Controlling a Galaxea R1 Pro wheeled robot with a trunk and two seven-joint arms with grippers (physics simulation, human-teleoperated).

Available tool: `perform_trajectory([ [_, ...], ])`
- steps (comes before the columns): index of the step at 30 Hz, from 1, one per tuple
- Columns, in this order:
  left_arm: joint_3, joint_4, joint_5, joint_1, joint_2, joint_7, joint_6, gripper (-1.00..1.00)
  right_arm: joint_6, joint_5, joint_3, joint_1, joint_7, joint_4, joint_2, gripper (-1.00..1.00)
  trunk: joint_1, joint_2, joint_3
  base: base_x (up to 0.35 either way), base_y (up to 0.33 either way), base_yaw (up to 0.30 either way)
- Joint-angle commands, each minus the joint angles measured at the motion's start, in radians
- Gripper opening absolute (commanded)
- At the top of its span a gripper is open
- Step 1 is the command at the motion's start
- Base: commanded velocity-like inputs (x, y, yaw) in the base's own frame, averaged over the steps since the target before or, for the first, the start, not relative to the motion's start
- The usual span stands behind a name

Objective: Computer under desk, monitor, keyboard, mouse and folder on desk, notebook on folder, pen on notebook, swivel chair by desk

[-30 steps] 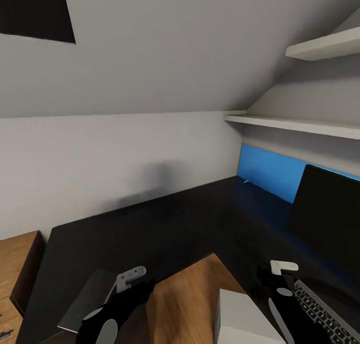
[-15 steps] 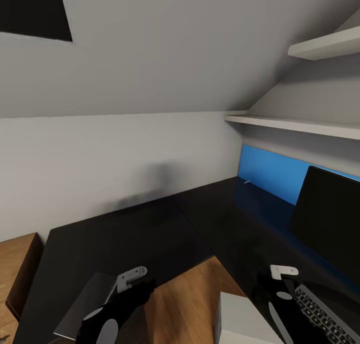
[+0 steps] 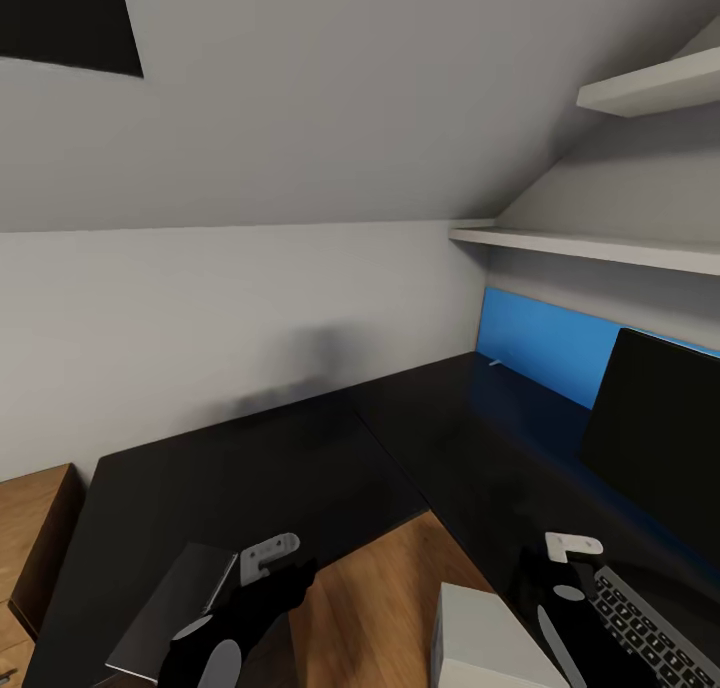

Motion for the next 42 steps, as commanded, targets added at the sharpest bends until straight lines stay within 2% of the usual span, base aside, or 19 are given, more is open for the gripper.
perform_trajectory([
  [1,-0.001,-0.001,0.011,-0.001,0.000,0.010,0.002,1.00,0.004,-0.008,0.002,0.000,-0.005,-0.002,0.000,-1.00,0.000,-0.001,-0.001,0.000,0.000,0.000],
  [16,-0.001,-0.001,0.011,-0.001,0.000,0.010,0.003,1.00,0.003,-0.008,0.003,0.000,-0.006,-0.005,0.000,-1.00,0.000,-0.001,-0.001,0.000,0.000,0.000],
  [17,-0.001,-0.001,0.012,-0.001,0.000,0.010,0.003,1.00,0.004,-0.008,0.003,0.000,-0.006,-0.006,0.000,1.00,0.000,-0.001,-0.001,0.000,0.000,0.000],
  [38,0.000,-0.001,0.012,-0.001,0.001,0.010,0.004,1.00,-0.001,-0.009,0.003,0.000,-0.004,-0.016,0.000,1.00,0.000,-0.001,-0.001,0.000,0.000,0.000],
  [42,0.001,-0.001,0.011,-0.001,0.001,0.010,0.004,1.00,0.021,-0.017,-0.002,0.004,-0.001,-0.153,0.000,1.00,0.000,-0.001,-0.001,0.000,0.000,0.000],
])
